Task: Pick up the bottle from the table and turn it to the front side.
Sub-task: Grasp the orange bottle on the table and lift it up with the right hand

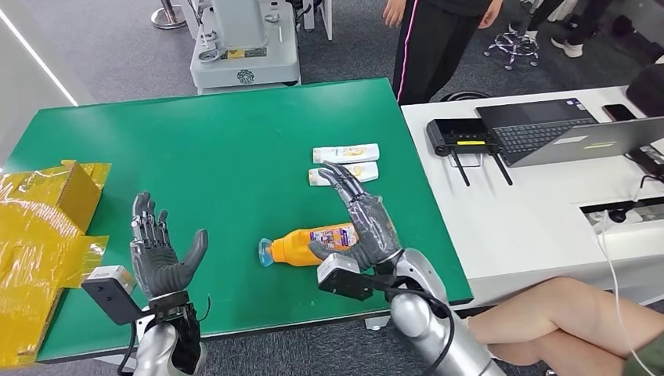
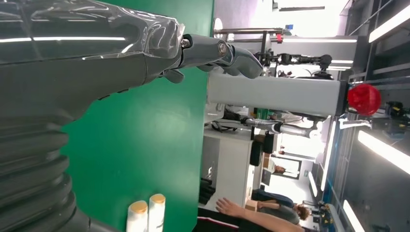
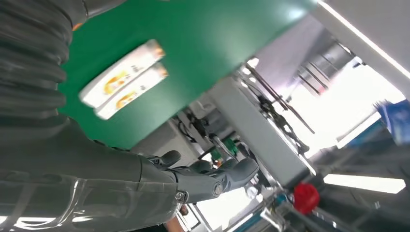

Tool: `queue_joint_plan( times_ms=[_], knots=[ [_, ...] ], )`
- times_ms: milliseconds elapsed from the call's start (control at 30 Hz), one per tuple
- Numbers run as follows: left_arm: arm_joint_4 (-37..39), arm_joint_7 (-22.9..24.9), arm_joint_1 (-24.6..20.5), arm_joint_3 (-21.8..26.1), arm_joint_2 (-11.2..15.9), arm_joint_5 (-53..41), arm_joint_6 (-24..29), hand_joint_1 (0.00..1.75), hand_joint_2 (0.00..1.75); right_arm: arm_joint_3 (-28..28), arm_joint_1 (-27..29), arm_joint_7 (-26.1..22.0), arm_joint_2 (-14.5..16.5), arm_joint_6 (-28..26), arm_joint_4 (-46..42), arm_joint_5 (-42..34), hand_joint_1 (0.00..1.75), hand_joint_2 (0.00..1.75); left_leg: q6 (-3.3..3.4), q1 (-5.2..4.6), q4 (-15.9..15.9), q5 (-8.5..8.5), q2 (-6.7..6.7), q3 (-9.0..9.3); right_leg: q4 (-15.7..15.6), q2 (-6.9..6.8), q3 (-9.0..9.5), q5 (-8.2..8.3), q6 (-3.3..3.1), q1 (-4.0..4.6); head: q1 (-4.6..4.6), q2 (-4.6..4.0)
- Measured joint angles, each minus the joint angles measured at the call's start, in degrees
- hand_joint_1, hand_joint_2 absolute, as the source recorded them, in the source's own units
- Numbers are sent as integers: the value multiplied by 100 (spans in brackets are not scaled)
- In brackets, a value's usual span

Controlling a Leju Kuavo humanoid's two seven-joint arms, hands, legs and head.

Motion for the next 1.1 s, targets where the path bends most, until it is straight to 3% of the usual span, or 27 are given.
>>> queue_joint_plan(
  times_ms=[100, 267, 367, 500, 567, 667, 867, 1100],
  knots=[
    [0, -2, 26, 5, 11, -3, -93, 0, 175, -17, -230, 110, -396, 548, 33, 34, 0, 175, 0, -1, 0, 0, 1, -1, 0, 2, -1, 1, 1, 0, -1, 0],
    [0, -5, 56, 34, 25, -23, -274, 0, 175, 97, -1107, 10, -1163, 1602, 365, -10, 0, 175, 15, -1, 1, 11, -2, -2, 0, -5, -1, 7, 9, -1, 0, 0],
    [0, -5, 78, 57, 27, -35, -311, 0, 175, 153, -1469, -32, -1412, 1882, 557, -82, 0, 175, 16, -2, 2, 11, -2, -4, 1, -3, 0, 11, 12, -1, -2, 0],
    [-1, -5, 86, 98, 28, -55, -361, 0, 175, 588, -2399, -286, -1653, 2914, 1185, -371, 0, 175, 19, -7, 2, 15, 3, -8, 6, 4, -6, 15, 14, -3, -2, 0],
    [-3, -6, 90, 124, 29, -58, -362, 0, 175, 930, -3021, -451, -1697, 3302, 1665, -498, 0, 175, 24, -6, 2, 19, 2, -7, 6, 2, -7, 15, 15, -4, -2, 0],
    [-4, -7, 98, 157, 29, -59, -368, 0, 175, 1366, -3696, -529, -1695, 3437, 2244, -599, 0, 175, 26, -5, 2, 22, -3, -8, 7, -5, -6, 15, 15, -4, -3, 0],
    [-16, -8, 113, 215, 29, -65, -339, 0, 175, 1829, -4205, -557, -1637, 3441, 2826, -644, 0, 175, 27, -6, 2, 21, -14, -17, 7, -15, -7, 14, 16, -3, -1, 0],
    [-99, -14, 115, 235, 32, -22, -164, 0, 175, 2683, -4928, -383, -1016, 3607, 3801, -500, 0, 175, 27, -5, 2, 22, -1, -12, 8, -1, -12, 16, 16, -3, -4, 0]
  ],
)
